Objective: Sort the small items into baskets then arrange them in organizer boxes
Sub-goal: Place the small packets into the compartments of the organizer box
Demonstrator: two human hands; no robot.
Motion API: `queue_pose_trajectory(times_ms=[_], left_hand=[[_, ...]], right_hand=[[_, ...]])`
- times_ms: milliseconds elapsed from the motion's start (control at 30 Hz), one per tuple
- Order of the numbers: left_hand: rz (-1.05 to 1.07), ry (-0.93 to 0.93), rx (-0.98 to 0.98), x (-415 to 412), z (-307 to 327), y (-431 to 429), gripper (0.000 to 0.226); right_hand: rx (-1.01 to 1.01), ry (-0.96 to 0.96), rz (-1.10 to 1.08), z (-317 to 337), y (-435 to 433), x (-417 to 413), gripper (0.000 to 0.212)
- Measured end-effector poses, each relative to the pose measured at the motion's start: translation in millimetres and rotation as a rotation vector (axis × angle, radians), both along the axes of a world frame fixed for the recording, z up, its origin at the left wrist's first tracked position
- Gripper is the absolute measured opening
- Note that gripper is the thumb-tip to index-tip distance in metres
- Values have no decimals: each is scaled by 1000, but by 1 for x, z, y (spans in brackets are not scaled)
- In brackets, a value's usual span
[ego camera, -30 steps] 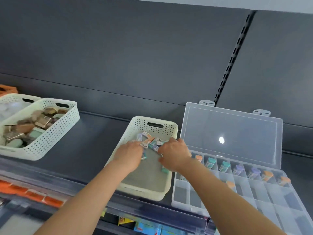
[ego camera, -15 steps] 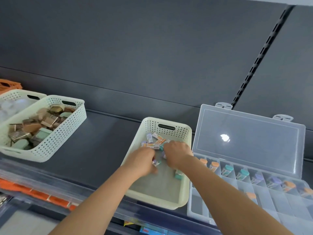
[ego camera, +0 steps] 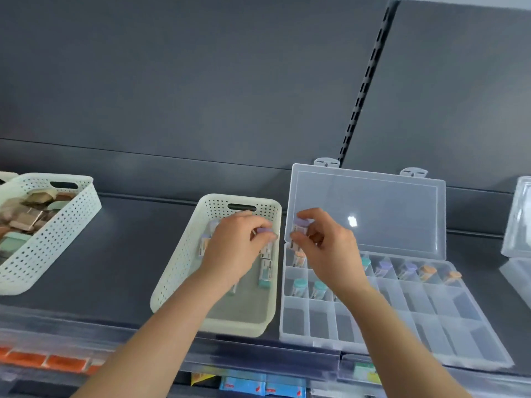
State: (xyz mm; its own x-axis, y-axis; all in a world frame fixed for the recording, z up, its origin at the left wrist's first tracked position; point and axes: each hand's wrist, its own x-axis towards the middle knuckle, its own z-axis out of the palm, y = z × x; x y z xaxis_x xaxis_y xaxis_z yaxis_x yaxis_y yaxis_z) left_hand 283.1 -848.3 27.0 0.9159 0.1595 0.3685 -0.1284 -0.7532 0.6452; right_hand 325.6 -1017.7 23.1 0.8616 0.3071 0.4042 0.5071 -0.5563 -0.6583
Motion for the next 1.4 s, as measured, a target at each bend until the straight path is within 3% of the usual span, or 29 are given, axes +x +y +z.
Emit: queue_pose_trajectory(times_ms=[100, 300, 600, 1000, 1400], left_hand=[[-79, -53, 40, 5, 3, -40, 19], [-142, -128, 110, 13, 6, -129, 13], [-185, -30, 261, 29, -16, -218, 19], [-142, 120, 558, 28, -46, -228, 23], [-166, 181, 412, 20, -45, -210, 31]], right_hand=[[55, 30, -64, 2, -46, 0, 18], [98, 50, -143, 2, -139, 10, 13], [-88, -108, -80, -25, -221, 18, 11], [-299, -47, 49, -63, -217, 19, 8], [-305, -99, 29, -63, -218, 17, 13]])
